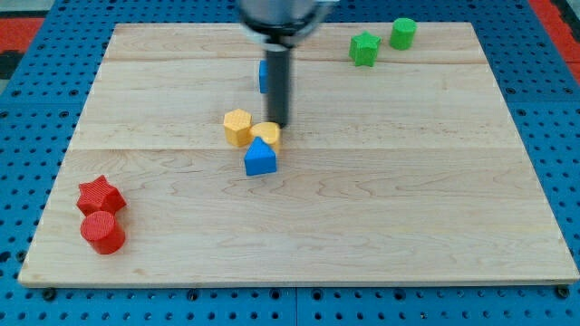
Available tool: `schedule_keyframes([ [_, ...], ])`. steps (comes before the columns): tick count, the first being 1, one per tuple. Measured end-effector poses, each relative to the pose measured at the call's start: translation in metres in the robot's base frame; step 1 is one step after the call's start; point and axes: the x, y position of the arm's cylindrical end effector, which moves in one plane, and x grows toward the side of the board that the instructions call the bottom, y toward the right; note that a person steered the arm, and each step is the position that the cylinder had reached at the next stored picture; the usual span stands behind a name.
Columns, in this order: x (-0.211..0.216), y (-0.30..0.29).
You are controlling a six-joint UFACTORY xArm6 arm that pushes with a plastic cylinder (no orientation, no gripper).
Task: Move yellow hexagon to top center
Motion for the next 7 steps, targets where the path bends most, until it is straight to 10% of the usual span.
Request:
schedule_keyframes([
  [3,0.049,-0.044],
  [5,-0.089,-0.046],
  [7,-0.046,-0.115],
])
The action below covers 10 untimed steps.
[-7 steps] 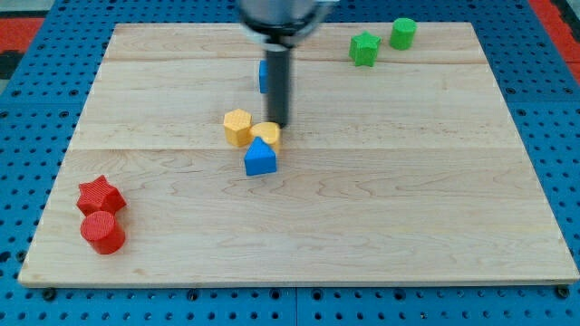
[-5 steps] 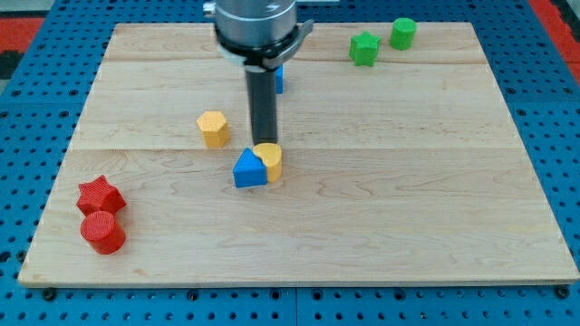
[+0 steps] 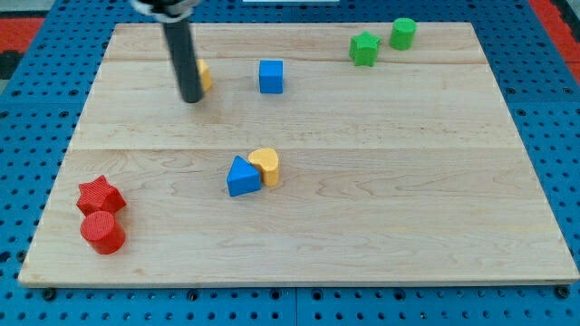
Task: Move yellow hexagon to top center
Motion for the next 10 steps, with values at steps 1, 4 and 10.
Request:
schedule_keyframes([
  [1,-0.038,0.001],
  [4,-0.019,0.026],
  [10,-0.093,0.134],
])
